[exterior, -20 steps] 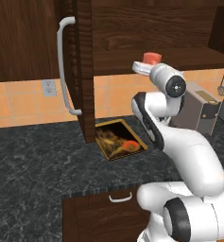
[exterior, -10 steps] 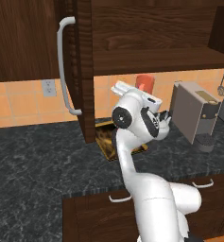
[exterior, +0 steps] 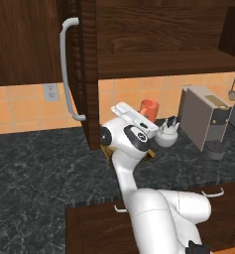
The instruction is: Pick the kettle from the counter and place it on the tray. Then pick the mug from the cabinet and place it on the tray. Then close the cabinet doors.
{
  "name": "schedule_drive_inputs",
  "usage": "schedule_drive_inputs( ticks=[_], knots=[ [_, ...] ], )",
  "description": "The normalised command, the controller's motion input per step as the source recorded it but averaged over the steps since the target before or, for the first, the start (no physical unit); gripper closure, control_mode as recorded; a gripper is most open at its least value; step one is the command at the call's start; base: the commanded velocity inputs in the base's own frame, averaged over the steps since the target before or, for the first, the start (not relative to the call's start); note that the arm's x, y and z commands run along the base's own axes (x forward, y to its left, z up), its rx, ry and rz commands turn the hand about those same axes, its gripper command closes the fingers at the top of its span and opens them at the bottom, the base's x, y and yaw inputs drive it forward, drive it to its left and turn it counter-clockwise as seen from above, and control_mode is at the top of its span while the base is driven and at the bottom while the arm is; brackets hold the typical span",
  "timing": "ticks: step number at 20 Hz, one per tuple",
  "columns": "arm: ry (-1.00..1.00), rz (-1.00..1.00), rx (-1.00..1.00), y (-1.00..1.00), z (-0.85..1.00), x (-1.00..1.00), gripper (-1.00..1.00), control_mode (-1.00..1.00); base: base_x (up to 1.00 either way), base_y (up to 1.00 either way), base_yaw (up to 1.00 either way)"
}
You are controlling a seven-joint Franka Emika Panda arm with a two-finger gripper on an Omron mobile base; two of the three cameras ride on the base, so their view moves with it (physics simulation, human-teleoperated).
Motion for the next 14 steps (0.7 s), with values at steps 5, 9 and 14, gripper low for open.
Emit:
schedule_drive_inputs(
  ticks=[5, 9, 14],
  knots=[
    [0.01, 0.00, 0.09, 0.17, -0.66, 0.53, 1.00, -1.00, 0.00, 0.00, 0.00],
    [0.00, 0.04, 0.06, 0.00, -0.52, 0.58, 1.00, -1.00, 0.00, 0.00, 0.00],
    [0.01, 0.04, 0.02, 0.26, -0.50, 0.60, 1.00, -1.00, 0.00, 0.00, 0.00]
  ],
)
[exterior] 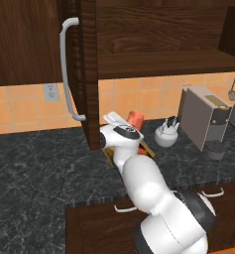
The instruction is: Pick the kettle from the counter and place it on the tray. Then pick the mug from the cabinet and place it on the tray. Then close the cabinet doors.
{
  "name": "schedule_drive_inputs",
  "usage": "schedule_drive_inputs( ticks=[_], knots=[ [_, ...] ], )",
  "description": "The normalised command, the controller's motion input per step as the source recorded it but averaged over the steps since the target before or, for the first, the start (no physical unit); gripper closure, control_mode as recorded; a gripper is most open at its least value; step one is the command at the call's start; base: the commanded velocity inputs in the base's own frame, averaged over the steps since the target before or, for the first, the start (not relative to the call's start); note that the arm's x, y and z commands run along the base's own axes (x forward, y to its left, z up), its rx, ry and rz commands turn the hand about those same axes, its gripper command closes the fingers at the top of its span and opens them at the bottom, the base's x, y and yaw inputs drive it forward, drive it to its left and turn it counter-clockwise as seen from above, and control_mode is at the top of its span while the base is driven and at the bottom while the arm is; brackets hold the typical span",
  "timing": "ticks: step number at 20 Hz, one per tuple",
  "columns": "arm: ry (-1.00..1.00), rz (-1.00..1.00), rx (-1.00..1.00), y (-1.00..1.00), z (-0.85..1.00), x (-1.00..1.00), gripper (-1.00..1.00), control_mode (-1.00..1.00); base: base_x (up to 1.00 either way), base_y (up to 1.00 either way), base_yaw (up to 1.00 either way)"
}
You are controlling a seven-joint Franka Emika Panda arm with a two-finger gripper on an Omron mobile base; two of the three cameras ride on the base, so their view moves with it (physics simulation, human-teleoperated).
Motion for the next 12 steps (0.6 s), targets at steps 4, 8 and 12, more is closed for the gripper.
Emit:
schedule_drive_inputs(
  ticks=[4, 8, 12],
  knots=[
    [0.02, 0.00, -0.01, 0.33, -0.62, 0.61, 1.00, -1.00, 0.00, 0.00, 0.00],
    [0.03, 0.00, 0.00, 0.24, -0.56, 0.59, 1.00, -1.00, 0.00, 0.00, 0.00],
    [0.01, 0.00, 0.00, 0.13, -0.61, 0.45, 1.00, -1.00, 0.00, 0.00, 0.00]
  ],
)
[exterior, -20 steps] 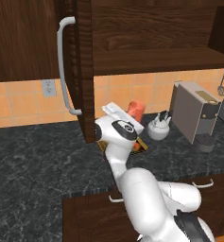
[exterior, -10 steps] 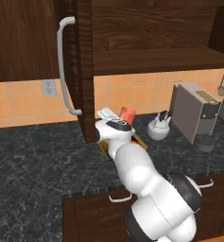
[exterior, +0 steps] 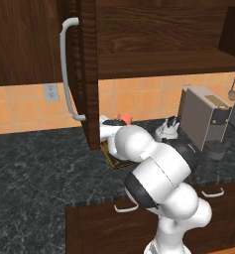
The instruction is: Pick the kettle from the counter and place it on the tray. Then pick the mug from the cabinet and place it on the tray. Then close the cabinet doors.
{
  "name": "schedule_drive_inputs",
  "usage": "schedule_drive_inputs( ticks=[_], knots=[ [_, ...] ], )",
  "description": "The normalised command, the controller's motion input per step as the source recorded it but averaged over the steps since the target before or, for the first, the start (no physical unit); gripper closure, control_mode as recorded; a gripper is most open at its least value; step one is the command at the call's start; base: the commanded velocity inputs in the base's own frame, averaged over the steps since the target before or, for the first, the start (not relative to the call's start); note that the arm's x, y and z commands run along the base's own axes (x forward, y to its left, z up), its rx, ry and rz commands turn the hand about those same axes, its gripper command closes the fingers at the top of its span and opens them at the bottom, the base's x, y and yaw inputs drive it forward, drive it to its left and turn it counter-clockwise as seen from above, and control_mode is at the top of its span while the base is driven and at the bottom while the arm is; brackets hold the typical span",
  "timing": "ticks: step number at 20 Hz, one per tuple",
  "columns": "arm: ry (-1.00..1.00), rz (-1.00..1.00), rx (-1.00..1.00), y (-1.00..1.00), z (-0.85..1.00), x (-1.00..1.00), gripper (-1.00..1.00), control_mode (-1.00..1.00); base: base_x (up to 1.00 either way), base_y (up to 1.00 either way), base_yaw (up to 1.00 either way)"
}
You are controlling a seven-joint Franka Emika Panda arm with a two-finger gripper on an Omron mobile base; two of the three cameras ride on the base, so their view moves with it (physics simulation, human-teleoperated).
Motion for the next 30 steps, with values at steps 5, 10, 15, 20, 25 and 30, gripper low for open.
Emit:
schedule_drive_inputs(
  ticks=[5, 10, 15, 20, 25, 30],
  knots=[
    [-0.02, 0.00, 0.00, 0.04, -0.80, 0.18, 1.00, -1.00, 0.00, 0.00, 0.00],
    [-0.11, -0.09, 0.00, 0.09, -0.83, 0.02, 1.00, -1.00, 0.00, 0.00, 0.00],
    [-0.25, -0.10, 0.00, 0.05, -0.78, 0.02, 1.00, -1.00, 0.00, 0.00, 0.00],
    [-0.40, -0.06, 0.01, 0.03, -0.80, -0.04, 1.00, -1.00, 0.00, 0.00, 0.00],
    [-0.45, -0.07, 0.06, 0.01, -0.62, -0.56, 1.00, -1.00, 0.00, 0.00, 0.00],
    [-0.29, -0.17, 0.27, -0.16, -0.46, -0.47, 1.00, -1.00, 0.00, 0.00, 0.00]
  ],
)
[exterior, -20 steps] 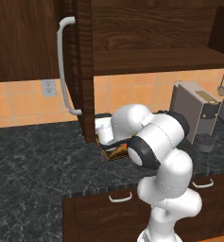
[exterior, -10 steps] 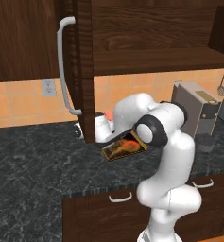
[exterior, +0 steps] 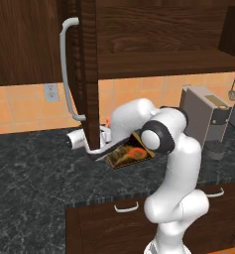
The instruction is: Pick the kettle from the counter and place it on the tray. Then pick the mug from the cabinet and place it on the tray. Then close the cabinet doors.
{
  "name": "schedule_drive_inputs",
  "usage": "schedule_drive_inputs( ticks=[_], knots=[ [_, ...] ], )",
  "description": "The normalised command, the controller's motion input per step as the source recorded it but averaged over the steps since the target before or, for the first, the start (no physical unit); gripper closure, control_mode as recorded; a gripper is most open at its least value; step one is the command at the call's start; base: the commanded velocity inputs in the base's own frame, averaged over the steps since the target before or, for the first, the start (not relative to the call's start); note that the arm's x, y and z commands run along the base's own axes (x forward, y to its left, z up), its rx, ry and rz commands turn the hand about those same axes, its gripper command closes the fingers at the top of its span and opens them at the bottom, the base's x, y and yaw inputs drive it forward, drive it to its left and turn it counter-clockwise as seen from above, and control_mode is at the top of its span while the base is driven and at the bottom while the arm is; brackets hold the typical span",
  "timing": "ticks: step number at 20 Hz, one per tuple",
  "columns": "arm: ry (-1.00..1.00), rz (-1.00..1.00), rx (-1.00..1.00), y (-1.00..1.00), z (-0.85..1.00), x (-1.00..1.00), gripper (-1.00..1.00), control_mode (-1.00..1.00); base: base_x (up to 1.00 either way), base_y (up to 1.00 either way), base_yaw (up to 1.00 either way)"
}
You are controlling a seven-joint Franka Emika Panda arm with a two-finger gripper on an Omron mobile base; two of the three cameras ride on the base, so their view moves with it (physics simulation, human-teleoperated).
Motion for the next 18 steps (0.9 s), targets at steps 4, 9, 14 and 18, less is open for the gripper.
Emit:
schedule_drive_inputs(
  ticks=[4, 9, 14, 18],
  knots=[
    [-0.34, -0.09, 0.30, -0.34, -0.57, -0.58, 1.00, -1.00, 0.00, 0.00, 0.00],
    [-0.50, -0.02, 0.23, -0.45, -0.57, -0.54, 1.00, -1.00, 0.00, 0.00, 0.00],
    [-0.53, 0.00, 0.18, -0.25, -0.53, -0.60, 1.00, -1.00, 0.00, 0.00, 0.00],
    [-0.48, 0.00, 0.19, -0.03, -0.77, -0.76, 1.00, -1.00, 0.00, 0.00, 0.00]
  ],
)
